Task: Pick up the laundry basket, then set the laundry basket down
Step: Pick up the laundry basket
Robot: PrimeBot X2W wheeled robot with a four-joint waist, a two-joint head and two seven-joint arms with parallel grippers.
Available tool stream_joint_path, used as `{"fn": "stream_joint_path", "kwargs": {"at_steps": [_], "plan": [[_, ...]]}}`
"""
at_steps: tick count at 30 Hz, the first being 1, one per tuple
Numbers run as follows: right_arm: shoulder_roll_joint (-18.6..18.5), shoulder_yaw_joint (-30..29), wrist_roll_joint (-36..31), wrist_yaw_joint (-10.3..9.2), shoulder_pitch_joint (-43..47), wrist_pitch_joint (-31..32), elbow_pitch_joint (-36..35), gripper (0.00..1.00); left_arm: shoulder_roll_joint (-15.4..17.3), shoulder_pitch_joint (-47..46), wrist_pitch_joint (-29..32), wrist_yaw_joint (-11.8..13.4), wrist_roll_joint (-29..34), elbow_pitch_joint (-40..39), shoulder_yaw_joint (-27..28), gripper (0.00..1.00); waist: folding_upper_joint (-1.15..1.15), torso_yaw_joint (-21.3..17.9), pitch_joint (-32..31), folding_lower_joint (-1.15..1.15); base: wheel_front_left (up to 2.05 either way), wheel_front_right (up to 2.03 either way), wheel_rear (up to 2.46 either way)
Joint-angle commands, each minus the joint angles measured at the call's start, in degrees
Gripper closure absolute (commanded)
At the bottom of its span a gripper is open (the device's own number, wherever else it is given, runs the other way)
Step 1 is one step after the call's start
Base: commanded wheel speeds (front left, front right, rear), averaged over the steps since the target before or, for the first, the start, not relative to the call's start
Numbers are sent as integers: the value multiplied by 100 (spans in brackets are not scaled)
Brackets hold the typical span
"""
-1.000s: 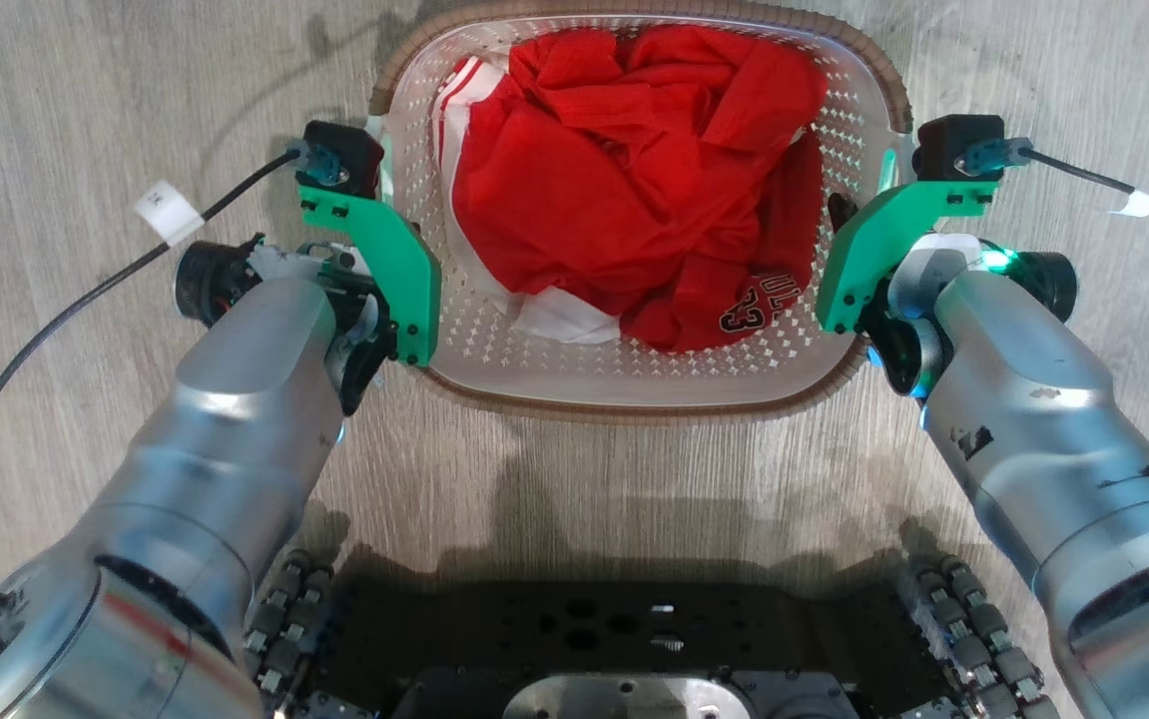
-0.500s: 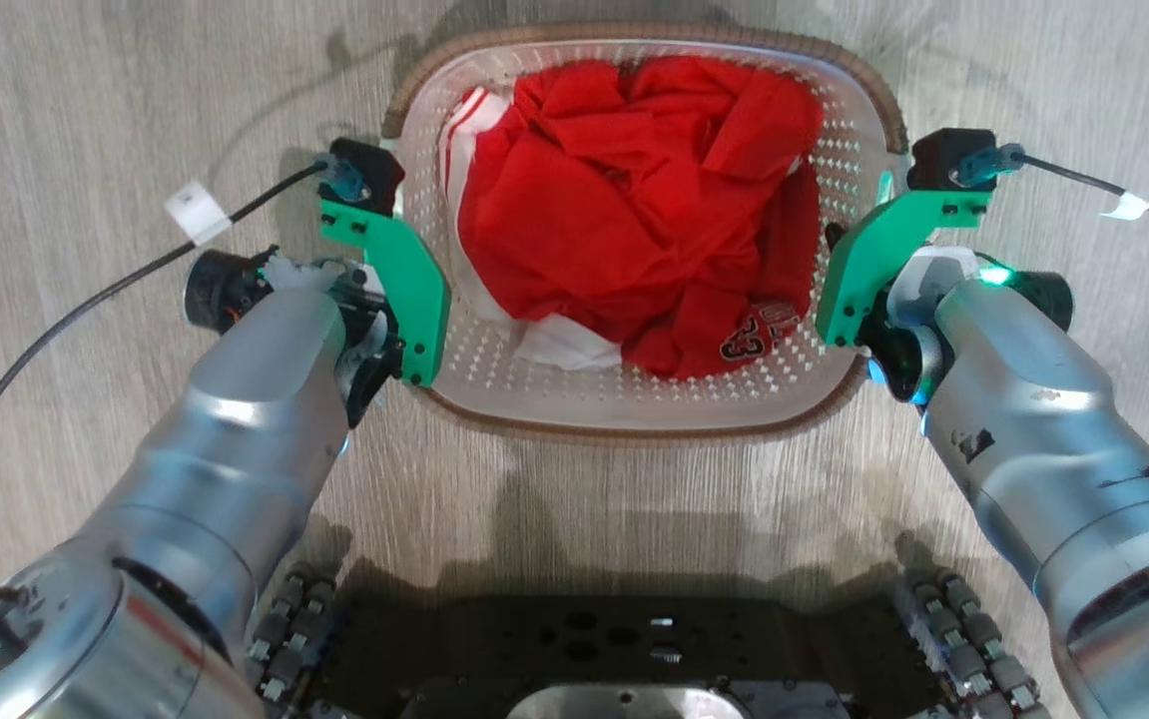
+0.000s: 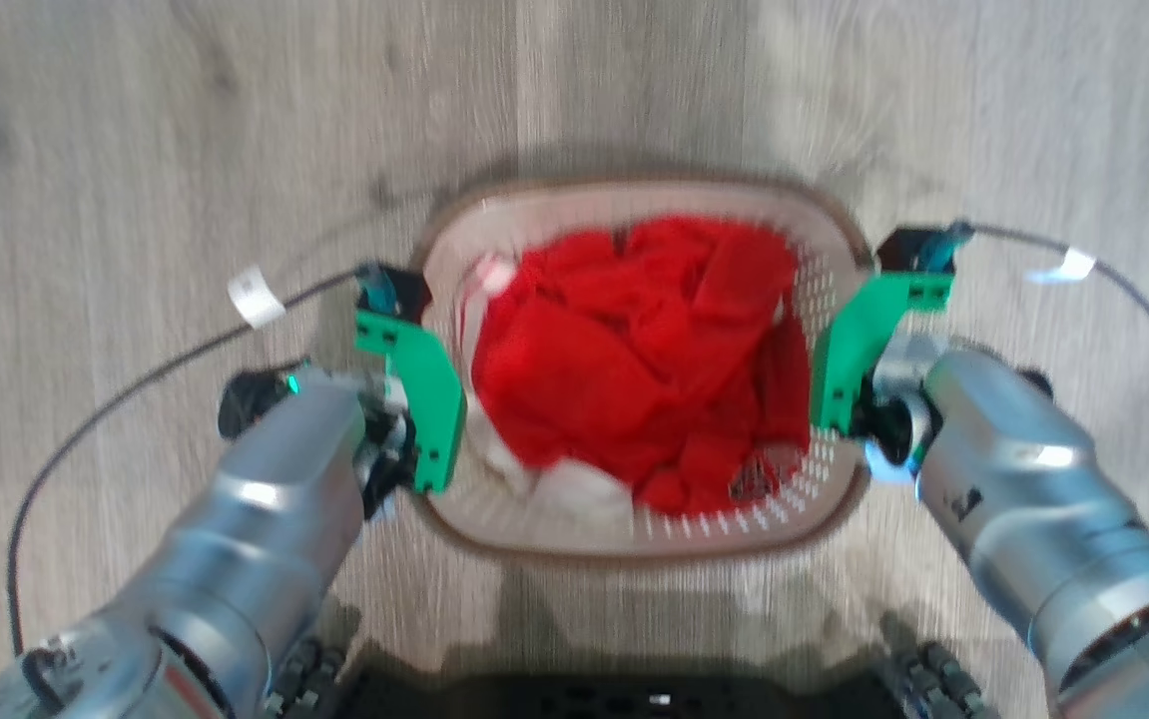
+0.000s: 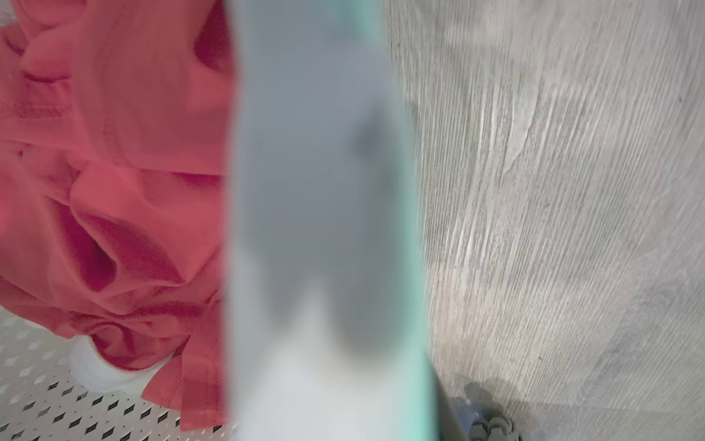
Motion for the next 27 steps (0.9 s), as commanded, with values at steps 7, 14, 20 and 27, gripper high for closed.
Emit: {"fn": "stream_joint_path", "kwargs": {"at_steps": [7, 14, 20, 27], "plan": [[145, 332, 231, 41, 501, 454, -193, 100, 126, 409, 481, -87, -224, -210, -298, 100, 0, 30, -1075, 0, 0, 0, 0], [158, 635, 374, 41, 925, 687, -261, 100, 220, 846, 618, -87, -499, -228, -467, 100, 0, 6, -2029, 0, 0, 0, 0], [164, 943, 692, 41, 1312, 934, -494, 100, 234, 1170, 825, -87, -752, -228, -573, 100, 0, 42, -2821, 0, 0, 0, 0], [165, 1123, 926, 41, 1451, 1029, -570, 100, 236, 1255, 939, -87, -843, -319, -669, 100, 0, 118, -3309, 0, 0, 0, 0]]}}
